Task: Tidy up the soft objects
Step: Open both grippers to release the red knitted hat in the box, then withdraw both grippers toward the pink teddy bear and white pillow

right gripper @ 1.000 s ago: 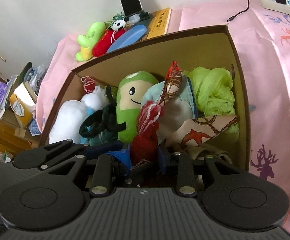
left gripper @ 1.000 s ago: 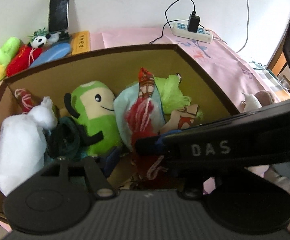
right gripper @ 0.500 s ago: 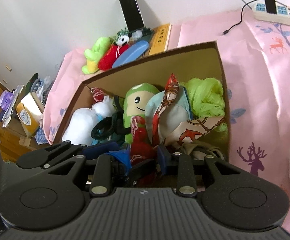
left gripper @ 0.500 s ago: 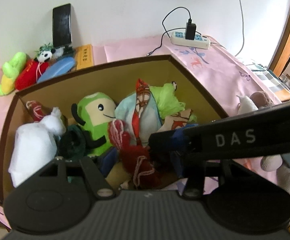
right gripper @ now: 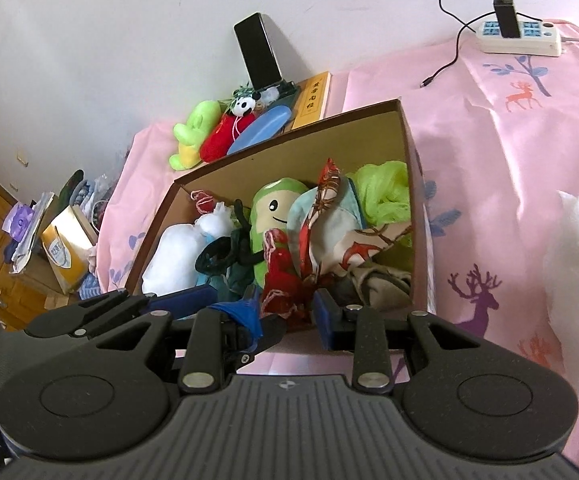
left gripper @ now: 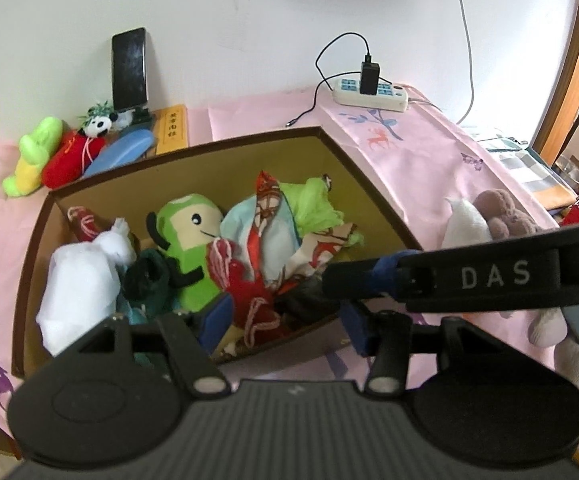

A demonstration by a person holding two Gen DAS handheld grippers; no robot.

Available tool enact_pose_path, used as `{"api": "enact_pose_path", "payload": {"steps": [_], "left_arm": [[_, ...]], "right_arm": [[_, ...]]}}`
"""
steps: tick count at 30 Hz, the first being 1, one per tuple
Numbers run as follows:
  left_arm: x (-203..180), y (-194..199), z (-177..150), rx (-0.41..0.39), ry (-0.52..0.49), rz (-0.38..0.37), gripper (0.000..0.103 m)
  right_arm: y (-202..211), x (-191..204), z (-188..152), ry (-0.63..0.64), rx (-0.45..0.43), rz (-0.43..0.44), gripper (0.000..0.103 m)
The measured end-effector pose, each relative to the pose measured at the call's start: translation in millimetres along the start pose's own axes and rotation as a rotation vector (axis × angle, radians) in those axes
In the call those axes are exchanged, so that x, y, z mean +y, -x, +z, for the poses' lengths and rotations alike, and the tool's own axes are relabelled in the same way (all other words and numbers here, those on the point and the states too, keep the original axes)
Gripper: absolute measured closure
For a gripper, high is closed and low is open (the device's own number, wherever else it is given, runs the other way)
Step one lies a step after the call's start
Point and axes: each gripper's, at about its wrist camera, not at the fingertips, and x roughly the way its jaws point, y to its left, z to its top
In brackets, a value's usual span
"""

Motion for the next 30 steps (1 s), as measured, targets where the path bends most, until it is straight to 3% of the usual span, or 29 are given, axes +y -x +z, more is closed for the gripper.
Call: {"api": "enact_pose_path", "payload": {"steps": [6,30], "left_arm": [[-10.5,7.8,-8.6,0.006,0.002,0.005,0.05],[-58.9,-7.6,-40.2,0.154,-0.015,-0.025,0.046]], "right_arm": [[11.3,-3.1,-11.2,-0.013,-0.009,0.0,0.089],[46.4,-45.4,-59.9,-0.116,0.006,-0.078,0.089]]}}
